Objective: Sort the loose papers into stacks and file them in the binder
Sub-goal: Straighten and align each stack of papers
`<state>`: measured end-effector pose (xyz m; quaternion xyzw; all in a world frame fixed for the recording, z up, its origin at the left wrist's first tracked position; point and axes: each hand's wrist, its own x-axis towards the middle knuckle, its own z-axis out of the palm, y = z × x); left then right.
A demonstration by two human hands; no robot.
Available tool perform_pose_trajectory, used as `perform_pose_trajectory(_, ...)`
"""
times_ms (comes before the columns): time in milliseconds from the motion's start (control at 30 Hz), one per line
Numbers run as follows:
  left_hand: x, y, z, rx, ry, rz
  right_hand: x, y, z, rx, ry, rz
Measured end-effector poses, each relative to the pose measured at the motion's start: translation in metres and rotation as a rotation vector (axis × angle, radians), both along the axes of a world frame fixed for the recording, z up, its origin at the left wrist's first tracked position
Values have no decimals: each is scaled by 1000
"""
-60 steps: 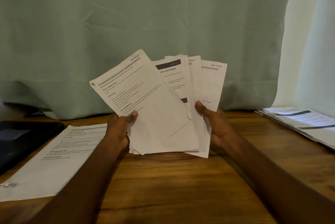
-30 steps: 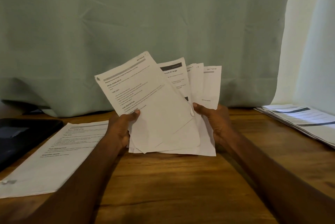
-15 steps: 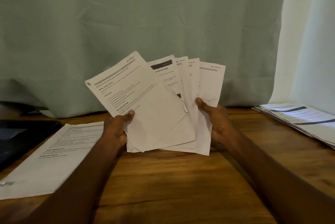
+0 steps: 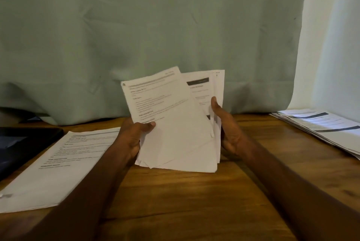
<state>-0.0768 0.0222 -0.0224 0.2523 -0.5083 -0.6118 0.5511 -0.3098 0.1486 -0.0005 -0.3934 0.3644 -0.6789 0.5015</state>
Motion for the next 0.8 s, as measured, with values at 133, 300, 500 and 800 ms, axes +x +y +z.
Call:
perform_pose_trajectory(133,-3,6,2,-89,-119,-32,-4,-1,-4,-40,127,-41)
perform_pose_trajectory(300,5,19,15,-55,-107,-140,-1,4,0,-59,18,-18)
perform_pose_trajectory(500,3,43,59,-529,-136,174,18,14,28,-297,515,-356)
perform_pose_trajectory(800,0,54,50,-436,-111,186,21,15,20,-209,523,-385)
